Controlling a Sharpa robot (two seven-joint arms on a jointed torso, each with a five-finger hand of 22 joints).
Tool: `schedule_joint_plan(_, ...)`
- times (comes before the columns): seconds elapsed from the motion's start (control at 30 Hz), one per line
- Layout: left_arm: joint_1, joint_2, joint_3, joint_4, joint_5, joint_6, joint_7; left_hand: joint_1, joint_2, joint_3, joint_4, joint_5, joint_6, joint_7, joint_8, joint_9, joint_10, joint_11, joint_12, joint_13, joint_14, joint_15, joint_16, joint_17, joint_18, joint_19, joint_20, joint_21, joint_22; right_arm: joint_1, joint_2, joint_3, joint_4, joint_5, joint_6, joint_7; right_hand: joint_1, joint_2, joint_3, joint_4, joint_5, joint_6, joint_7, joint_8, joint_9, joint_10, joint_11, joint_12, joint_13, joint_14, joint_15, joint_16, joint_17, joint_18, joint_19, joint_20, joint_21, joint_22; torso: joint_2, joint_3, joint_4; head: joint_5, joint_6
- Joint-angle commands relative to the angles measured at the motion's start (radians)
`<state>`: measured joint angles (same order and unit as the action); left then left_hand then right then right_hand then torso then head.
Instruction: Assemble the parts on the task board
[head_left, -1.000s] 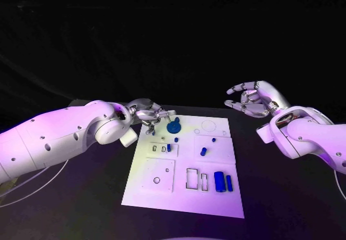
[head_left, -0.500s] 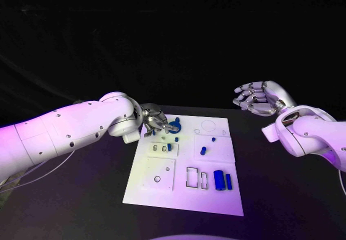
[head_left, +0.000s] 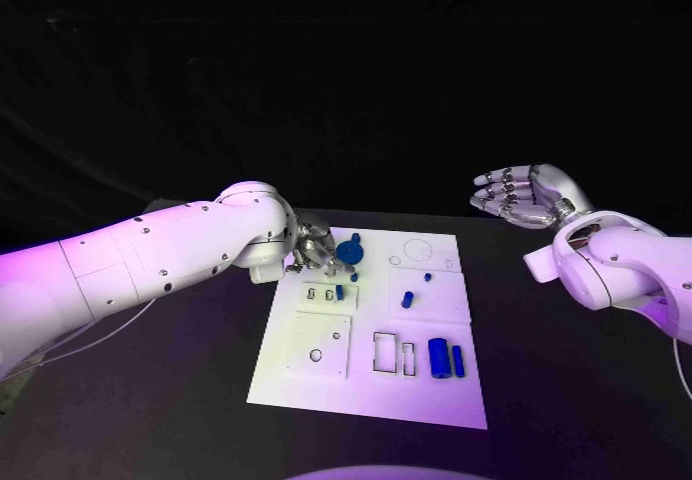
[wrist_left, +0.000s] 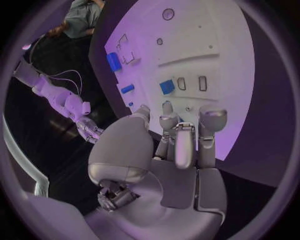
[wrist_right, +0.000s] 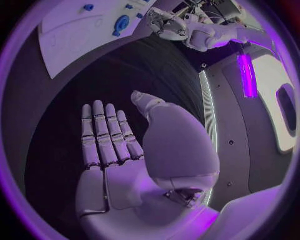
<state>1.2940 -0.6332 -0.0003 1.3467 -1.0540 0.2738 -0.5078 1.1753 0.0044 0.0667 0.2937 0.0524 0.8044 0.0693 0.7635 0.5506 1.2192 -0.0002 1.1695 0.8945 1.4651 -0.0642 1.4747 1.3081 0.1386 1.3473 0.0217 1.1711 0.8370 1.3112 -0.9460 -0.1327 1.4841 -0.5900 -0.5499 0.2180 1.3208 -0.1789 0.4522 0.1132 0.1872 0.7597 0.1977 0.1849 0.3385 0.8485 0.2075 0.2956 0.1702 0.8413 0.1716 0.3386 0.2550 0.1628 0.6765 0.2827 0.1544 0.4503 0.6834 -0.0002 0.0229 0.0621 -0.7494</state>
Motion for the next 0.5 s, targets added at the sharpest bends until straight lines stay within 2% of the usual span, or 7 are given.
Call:
schedule_joint_plan(0.03, 0.001, 0.012, -0.002, -0.005, -0.068, 0.098, -0.023, -0.016, 0.011, 0.011, 0.002, -0.002, 0.007, -0.001, 0.005, 0.003, -0.001, -0.006, -0.001, 0.000, 0.060, -0.007, 0.006, 0.069, -0.012, 0.008, 0.002, 0.008, 0.009, -0.003, 0.003, -0.001, -0.004, 0.034, 0.023, 0.027, -0.007, 0.001, -0.001, -0.006, -0.002, -0.007, 0.073, -0.005, -0.002, 0.001, 0.005, -0.006, -0.006, 0.002, 0.005, -0.005, -0.005, 0.014, 0.006, 0.005, -0.005, -0.006, 0.002, -0.0013, 0.0001, 0.001, -0.003)
schedule_joint_plan(0.13, 0.001, 0.023, -0.006, -0.013, -0.080, 0.115, -0.025, -0.028, 0.013, 0.011, 0.002, -0.003, 0.008, -0.002, 0.004, 0.005, 0.002, -0.006, 0.001, 0.002, 0.062, -0.007, 0.009, 0.074, -0.013, 0.010, 0.001, 0.013, 0.015, -0.005, 0.006, -0.001, -0.008, 0.036, 0.021, 0.027, -0.009, 0.002, -0.006, -0.011, -0.002, -0.014, 0.083, -0.012, -0.007, -0.003, 0.012, -0.011, -0.020, 0.000, 0.009, -0.019, -0.016, 0.011, 0.006, 0.006, -0.018, -0.018, 0.002, -0.0012, 0.0008, 0.001, -0.003)
schedule_joint_plan(0.3, 0.001, 0.039, -0.013, -0.028, -0.084, 0.122, -0.027, -0.034, 0.012, 0.011, 0.002, -0.003, 0.008, -0.002, 0.003, 0.007, 0.002, -0.007, 0.002, 0.002, 0.062, -0.008, 0.011, 0.077, -0.014, 0.012, 0.001, 0.016, 0.019, -0.008, 0.010, -0.001, -0.012, 0.037, 0.016, 0.026, -0.010, 0.005, -0.014, -0.020, -0.001, -0.018, 0.088, -0.019, -0.014, -0.008, 0.017, -0.014, -0.039, -0.010, 0.016, -0.040, -0.033, 0.006, 0.002, 0.006, -0.037, -0.037, 0.003, -0.0027, 0.0000, -0.001, -0.005)
schedule_joint_plan(0.5, 0.001, 0.050, -0.016, -0.040, -0.084, 0.123, -0.027, -0.041, 0.012, 0.011, 0.002, -0.003, 0.009, -0.003, 0.003, 0.008, 0.000, -0.007, -0.001, -0.004, 0.062, -0.008, 0.011, 0.077, -0.014, 0.012, 0.000, 0.017, 0.020, -0.011, 0.012, -0.002, -0.015, 0.038, 0.015, 0.025, -0.007, 0.010, -0.017, -0.032, 0.009, -0.016, 0.089, -0.022, -0.020, -0.003, 0.018, -0.009, -0.053, 0.001, 0.015, -0.041, -0.042, 0.006, 0.011, 0.006, -0.043, -0.047, 0.004, -0.0021, -0.0013, 0.001, -0.008)
